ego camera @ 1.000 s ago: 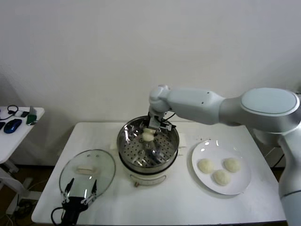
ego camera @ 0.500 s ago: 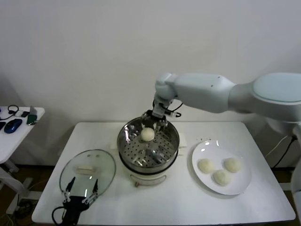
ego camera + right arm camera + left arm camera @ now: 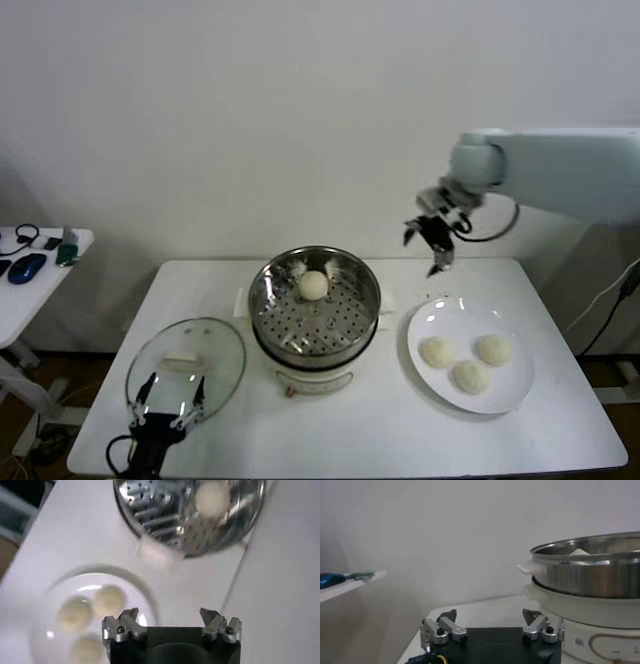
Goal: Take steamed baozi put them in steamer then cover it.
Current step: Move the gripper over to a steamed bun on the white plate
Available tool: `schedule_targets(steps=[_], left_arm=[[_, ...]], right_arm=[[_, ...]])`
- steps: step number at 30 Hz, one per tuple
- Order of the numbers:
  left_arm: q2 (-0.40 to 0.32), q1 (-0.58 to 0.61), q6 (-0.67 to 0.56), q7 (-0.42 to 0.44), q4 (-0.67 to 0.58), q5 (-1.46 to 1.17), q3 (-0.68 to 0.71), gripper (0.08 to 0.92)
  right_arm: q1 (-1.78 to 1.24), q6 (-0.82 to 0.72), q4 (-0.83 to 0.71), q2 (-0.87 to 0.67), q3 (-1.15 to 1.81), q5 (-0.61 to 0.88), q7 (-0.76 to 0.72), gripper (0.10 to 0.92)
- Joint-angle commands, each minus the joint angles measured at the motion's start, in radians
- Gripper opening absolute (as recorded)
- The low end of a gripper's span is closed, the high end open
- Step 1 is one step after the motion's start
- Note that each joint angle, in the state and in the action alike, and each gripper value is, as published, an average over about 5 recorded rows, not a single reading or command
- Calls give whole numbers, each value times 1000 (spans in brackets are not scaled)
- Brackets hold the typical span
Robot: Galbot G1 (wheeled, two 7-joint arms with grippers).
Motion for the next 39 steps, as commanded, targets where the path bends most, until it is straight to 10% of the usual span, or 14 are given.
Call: schedule_targets(steps=[1,32,39], left_arm=[[0,-1,1,0,-1,-1,1,823],[-24,13,-22,-11,15,13,13,823],[-25,18,-24,-13,12,15,13,823]], right_arm=[[-24,-291,214,-253,-95,83,94,823],[-644,-345,-80,-115,403,-211,221,821],[-658,-344,-96,-103,414,-210,223,682]])
